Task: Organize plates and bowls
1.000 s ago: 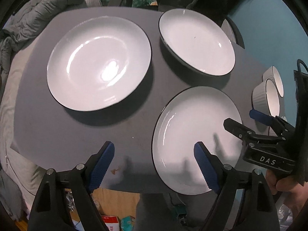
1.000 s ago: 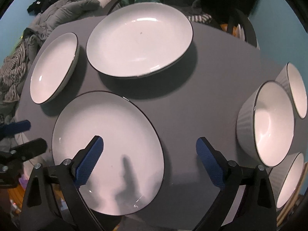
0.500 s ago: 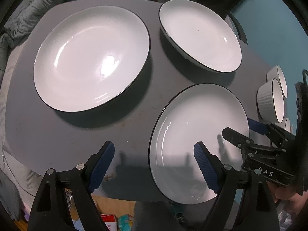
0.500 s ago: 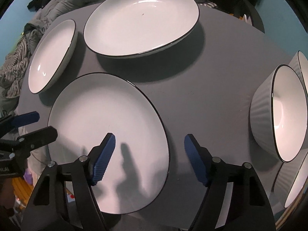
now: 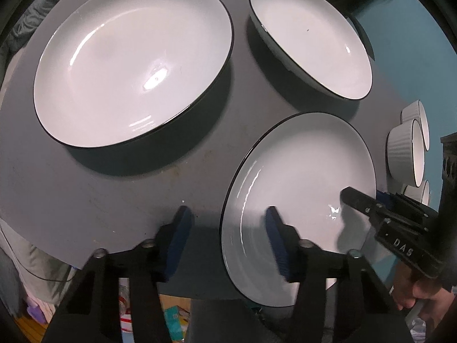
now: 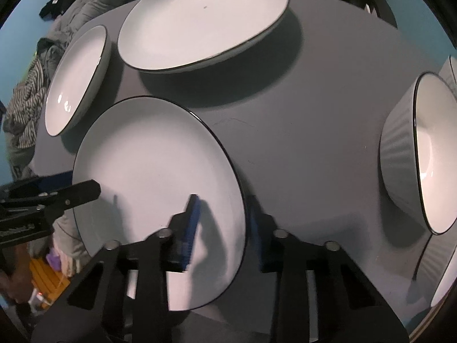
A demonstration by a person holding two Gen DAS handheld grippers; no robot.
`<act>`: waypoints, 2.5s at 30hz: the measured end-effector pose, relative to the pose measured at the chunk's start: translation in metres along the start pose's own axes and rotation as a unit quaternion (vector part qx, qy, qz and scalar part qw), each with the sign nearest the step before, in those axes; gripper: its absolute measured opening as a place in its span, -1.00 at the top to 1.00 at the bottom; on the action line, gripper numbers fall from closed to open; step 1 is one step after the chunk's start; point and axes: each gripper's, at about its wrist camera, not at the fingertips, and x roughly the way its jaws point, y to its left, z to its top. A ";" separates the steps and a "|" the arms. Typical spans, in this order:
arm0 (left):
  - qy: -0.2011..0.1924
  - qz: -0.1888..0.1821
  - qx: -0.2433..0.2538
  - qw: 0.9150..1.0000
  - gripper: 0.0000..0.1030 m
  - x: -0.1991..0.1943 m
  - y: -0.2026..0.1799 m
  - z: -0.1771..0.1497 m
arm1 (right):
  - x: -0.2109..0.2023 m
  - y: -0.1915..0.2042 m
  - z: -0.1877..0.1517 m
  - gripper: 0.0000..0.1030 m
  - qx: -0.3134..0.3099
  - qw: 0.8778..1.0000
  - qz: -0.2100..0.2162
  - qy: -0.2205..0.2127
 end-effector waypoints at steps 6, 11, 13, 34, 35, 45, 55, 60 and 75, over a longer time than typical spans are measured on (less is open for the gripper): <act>0.015 0.003 0.013 1.000 0.36 0.006 0.004 -0.002 | 0.002 0.002 -0.002 0.52 0.002 1.000 0.001 0.003; 0.018 -0.013 0.007 1.000 0.54 0.009 0.001 -0.003 | 0.004 0.008 0.001 0.52 -0.001 1.000 0.000 0.005; 0.023 -0.019 0.005 1.000 0.59 0.010 0.001 -0.003 | 0.003 0.006 0.000 0.52 0.000 1.000 0.000 0.007; 0.036 -0.020 0.011 0.999 0.59 0.015 -0.002 0.009 | 0.013 0.010 0.020 0.52 -0.005 0.999 0.003 0.046; 0.035 -0.019 0.013 0.999 0.59 0.016 -0.004 0.009 | 0.013 0.009 0.020 0.52 -0.002 0.999 0.003 0.046; 0.047 -0.008 0.027 0.999 0.59 0.018 -0.016 0.011 | 0.016 0.001 0.032 0.53 0.016 0.998 0.012 0.065; 0.044 -0.006 0.031 0.999 0.59 0.005 -0.022 0.031 | 0.007 -0.003 0.048 0.53 0.024 0.998 0.015 0.054; 0.040 -0.014 0.030 0.999 0.59 -0.007 -0.021 0.045 | -0.003 -0.004 0.052 0.53 0.019 0.999 0.010 0.049; 0.009 -0.017 0.024 1.000 0.59 -0.027 -0.047 0.096 | -0.035 -0.025 0.089 0.58 0.036 0.999 0.019 0.027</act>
